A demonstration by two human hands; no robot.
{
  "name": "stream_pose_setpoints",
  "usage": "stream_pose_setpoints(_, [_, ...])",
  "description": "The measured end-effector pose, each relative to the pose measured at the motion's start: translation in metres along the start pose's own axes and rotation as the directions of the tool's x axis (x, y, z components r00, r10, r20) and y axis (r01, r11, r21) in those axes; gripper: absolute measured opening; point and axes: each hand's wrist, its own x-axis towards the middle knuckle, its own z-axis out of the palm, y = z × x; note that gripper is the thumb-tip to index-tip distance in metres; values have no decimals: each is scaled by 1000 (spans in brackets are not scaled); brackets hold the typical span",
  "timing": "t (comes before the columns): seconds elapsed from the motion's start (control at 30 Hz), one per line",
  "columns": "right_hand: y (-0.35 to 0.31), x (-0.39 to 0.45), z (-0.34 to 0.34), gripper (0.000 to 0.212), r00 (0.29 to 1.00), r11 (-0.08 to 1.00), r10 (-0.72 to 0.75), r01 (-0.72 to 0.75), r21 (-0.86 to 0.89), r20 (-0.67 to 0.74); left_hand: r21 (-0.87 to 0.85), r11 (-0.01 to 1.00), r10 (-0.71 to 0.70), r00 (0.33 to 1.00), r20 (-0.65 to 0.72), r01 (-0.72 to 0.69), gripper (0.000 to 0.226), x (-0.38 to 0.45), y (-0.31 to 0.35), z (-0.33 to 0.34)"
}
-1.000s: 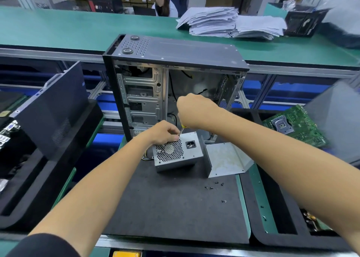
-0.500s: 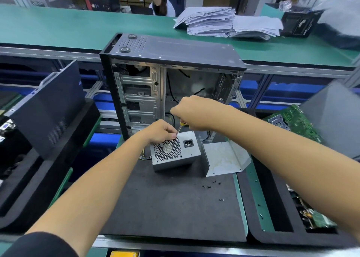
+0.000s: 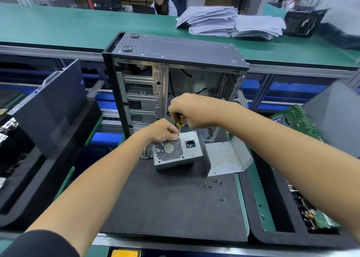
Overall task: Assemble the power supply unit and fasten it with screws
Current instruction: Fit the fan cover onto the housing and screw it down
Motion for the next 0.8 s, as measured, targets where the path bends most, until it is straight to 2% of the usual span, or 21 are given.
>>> stream_pose_setpoints(0.07, [1, 0, 3, 19, 994, 995, 94, -96, -36, -51, 2, 1000, -6, 1000, 0, 6, 33, 0, 2, 0])
stream_pose_setpoints(0.13, [-1, 0, 8, 32, 979, 982, 176, -182, -57, -104, -2, 1000, -13, 1000, -6, 13, 31, 1, 1, 1])
stream_pose_setpoints(0.2, [-8, 2, 11, 35, 964, 965, 222, -238, -106, -149, -9, 1000, -29, 999, -15, 29, 24, 1, 0, 2])
stream_pose_setpoints(0.27, [-13, 3, 12, 32, 962, 965, 228, -243, -93, -149, -22, 999, -50, 998, -35, 49, 18, 0, 0, 2])
stream_pose_setpoints(0.37, [-11, 0, 4, 24, 984, 982, 177, -176, 69, -11, -28, 999, -41, 999, -34, 40, 19, 1, 0, 2])
stream_pose_setpoints(0.4, [-10, 0, 0, 24, 989, 987, 146, -146, 64, 7, -20, 999, -36, 999, -24, 35, 17, 0, 1, 1])
stream_pose_setpoints(0.47, [-9, -1, -4, 22, 992, 992, 125, -126, -30, -27, -27, 999, -26, 1000, -18, 25, 15, 1, 1, 2])
stream_pose_setpoints(0.57, [-12, -2, 1, 7, 983, 980, 140, -155, -125, -115, -38, 999, -29, 999, -39, 27, 15, 0, 1, 3])
stream_pose_setpoints(0.67, [-16, -2, 11, 11, 969, 953, 146, -191, -235, -197, -22, 999, -41, 998, -54, 40, 21, 1, 1, 3])
stream_pose_setpoints(0.73, [-16, 0, 13, 10, 960, 939, 180, -232, -253, -214, -32, 998, -51, 998, -44, 50, 17, 1, 1, 3])
stream_pose_setpoints(0.8, [-10, 2, 11, 14, 951, 941, 232, -272, -199, -203, -46, 998, -53, 998, -40, 52, 15, 0, 2, 3])
